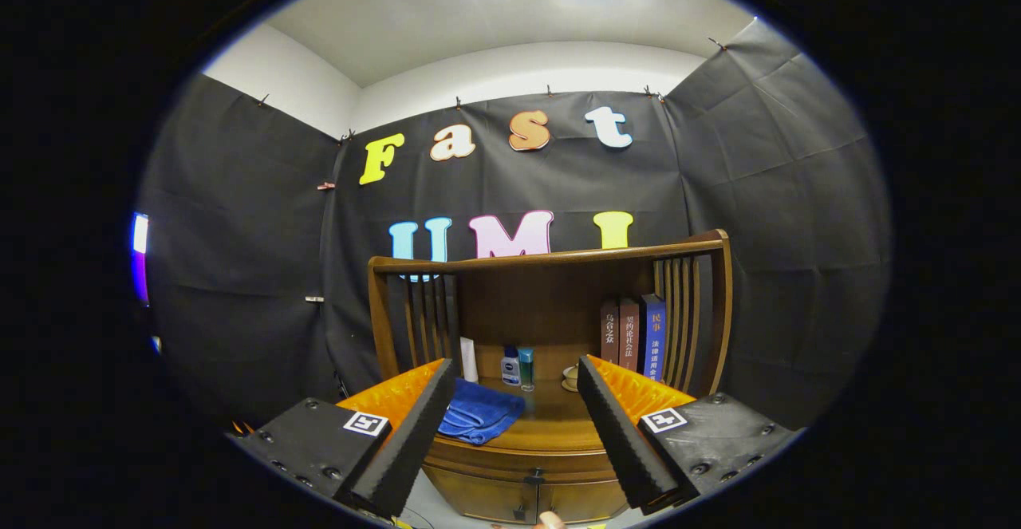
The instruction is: Pull open the drawer, take out the items inside it, and place them on the countertop above the cabinet.
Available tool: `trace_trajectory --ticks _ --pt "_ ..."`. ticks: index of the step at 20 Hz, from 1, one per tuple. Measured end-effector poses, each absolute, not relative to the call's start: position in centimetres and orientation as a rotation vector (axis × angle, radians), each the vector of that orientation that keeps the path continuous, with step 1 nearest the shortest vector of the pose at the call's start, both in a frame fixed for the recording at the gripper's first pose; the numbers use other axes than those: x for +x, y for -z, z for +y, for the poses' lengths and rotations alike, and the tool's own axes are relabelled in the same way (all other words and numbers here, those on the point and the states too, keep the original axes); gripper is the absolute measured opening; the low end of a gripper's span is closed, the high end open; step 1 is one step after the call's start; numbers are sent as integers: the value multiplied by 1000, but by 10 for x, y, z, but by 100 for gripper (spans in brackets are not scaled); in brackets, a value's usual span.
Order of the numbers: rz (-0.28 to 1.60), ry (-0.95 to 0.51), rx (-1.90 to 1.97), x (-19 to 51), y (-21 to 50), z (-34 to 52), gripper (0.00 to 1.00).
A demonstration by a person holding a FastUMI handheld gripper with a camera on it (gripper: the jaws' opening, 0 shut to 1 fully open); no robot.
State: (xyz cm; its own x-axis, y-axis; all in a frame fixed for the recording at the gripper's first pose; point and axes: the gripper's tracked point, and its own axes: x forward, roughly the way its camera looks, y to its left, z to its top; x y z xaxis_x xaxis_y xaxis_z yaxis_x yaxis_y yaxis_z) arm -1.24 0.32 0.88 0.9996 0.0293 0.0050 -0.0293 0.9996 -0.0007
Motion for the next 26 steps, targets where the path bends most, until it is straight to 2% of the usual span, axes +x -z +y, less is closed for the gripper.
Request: trace_trajectory --ticks 4,11,26 --pt "-4 -30 7 -12 -1 7 99" --pt "197 24 17 8 104 -4 99" --pt "504 115 6 64 313 -18 99"
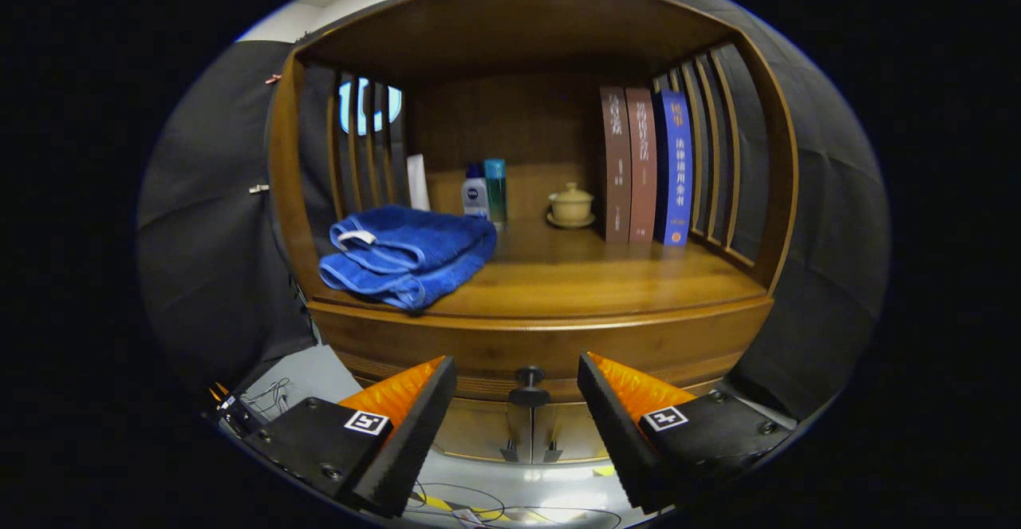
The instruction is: Pull open the drawer, take out the items inside it, and place them on the countertop above the cabinet.
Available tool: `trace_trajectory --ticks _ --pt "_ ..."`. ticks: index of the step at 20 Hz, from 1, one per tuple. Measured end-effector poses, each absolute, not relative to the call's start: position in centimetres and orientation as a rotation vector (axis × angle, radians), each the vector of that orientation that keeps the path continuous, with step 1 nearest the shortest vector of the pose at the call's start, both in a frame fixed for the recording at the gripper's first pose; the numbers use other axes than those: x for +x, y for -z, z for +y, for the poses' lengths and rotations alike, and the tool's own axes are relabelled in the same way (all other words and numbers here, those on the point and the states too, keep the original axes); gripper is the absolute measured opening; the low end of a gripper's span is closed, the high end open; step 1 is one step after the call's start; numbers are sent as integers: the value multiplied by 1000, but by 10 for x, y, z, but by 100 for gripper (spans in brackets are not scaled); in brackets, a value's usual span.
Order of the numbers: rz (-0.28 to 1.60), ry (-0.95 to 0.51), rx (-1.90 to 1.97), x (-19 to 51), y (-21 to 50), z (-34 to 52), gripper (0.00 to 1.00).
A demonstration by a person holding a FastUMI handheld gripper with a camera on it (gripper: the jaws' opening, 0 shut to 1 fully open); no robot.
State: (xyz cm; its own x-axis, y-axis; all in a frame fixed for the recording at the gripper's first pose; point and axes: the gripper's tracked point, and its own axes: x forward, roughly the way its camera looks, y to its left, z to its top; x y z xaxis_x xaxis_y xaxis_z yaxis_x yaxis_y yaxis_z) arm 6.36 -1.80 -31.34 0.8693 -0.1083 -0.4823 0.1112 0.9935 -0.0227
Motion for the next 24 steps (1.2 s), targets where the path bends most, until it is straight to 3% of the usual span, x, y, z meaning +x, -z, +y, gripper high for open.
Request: trace_trajectory --ticks 3,7,13,16,24 --pt "570 129 6 68 340 -27 100" --pt "636 172 29 75 376 -40 92" --pt "679 185 0 77 388 -42 46" --pt "688 186 19 79 391 -42 33" --pt "705 176 6 51 387 -36 32"
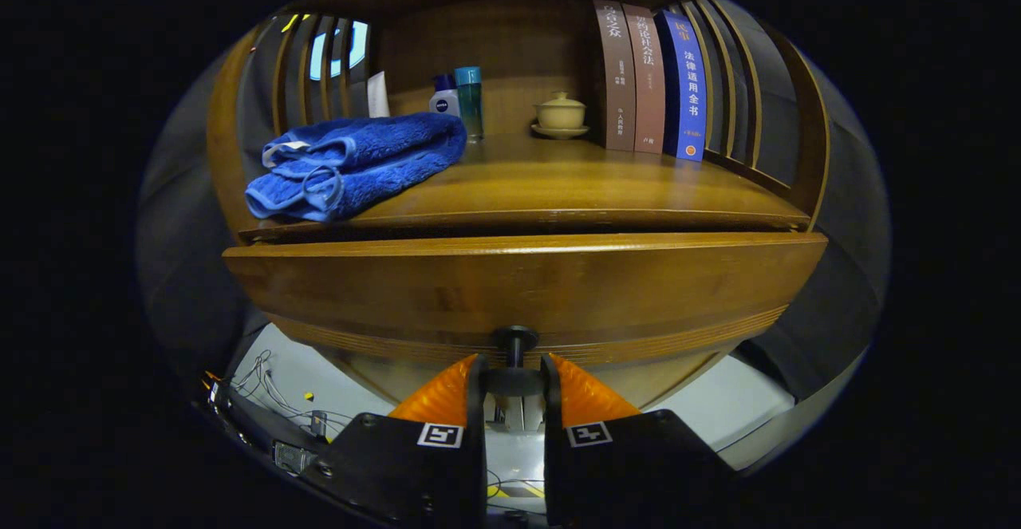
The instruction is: Pull open the drawer, take out the items inside it, and place them on the countertop above the cabinet.
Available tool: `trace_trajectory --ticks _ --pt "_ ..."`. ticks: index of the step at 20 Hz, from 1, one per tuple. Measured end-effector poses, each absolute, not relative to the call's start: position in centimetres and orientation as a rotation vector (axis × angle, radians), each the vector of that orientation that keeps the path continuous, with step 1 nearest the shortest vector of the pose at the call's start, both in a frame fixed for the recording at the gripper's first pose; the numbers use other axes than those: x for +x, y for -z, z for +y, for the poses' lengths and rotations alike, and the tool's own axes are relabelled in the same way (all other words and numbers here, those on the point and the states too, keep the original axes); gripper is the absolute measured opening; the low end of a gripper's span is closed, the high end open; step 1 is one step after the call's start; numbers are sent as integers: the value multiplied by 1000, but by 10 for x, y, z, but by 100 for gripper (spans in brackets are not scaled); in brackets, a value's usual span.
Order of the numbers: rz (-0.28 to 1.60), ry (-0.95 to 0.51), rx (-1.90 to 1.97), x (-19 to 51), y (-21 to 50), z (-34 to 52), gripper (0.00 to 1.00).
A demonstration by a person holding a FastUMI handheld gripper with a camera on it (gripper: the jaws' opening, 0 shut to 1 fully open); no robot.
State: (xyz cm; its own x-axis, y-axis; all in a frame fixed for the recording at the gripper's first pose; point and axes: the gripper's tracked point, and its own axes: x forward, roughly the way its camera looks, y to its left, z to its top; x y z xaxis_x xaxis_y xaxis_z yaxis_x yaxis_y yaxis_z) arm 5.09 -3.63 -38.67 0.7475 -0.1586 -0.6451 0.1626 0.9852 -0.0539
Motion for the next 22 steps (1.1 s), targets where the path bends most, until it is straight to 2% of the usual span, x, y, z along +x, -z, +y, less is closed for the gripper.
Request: trace_trajectory --ticks 11,22 --pt "752 191 47 -38 374 -23 32" --pt "790 193 64 -90 372 -10 32"
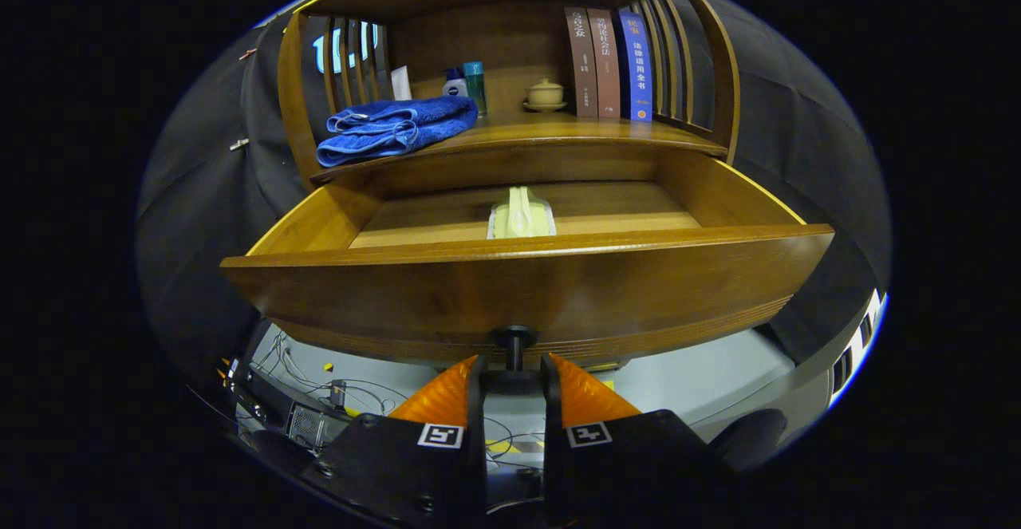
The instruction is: Pull open the drawer, take out the items inside it, and place them on the countertop above the cabinet.
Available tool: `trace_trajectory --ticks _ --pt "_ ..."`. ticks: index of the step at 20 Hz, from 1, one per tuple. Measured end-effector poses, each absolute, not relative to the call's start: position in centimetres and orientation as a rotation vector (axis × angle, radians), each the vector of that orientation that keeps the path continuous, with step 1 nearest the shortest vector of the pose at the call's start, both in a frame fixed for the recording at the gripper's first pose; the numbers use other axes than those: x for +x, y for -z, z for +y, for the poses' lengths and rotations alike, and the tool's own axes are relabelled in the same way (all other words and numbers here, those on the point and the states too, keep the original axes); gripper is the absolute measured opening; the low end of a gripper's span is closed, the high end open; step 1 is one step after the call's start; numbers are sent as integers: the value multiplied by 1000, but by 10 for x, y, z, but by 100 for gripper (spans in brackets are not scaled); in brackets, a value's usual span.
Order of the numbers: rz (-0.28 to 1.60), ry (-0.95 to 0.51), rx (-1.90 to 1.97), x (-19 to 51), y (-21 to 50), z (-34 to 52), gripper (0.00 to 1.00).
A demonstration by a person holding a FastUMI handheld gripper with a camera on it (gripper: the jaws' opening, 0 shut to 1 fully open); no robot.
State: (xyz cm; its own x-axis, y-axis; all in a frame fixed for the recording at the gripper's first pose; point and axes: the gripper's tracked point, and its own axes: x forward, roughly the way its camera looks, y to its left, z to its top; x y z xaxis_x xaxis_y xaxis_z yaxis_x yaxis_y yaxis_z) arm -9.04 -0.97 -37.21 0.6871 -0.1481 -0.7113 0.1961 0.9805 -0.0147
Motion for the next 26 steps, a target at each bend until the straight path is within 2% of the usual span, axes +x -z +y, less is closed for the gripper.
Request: trace_trajectory --ticks 6,9,13,20,26 --pt "808 190 51 -100 378 -9 32" --pt "786 185 57 -104 370 -8 48" --pt "725 192 95 -107 334 -6 90" --pt "610 179 100 -58 248 -6 98" --pt "738 159 116 19 257 -14 99"
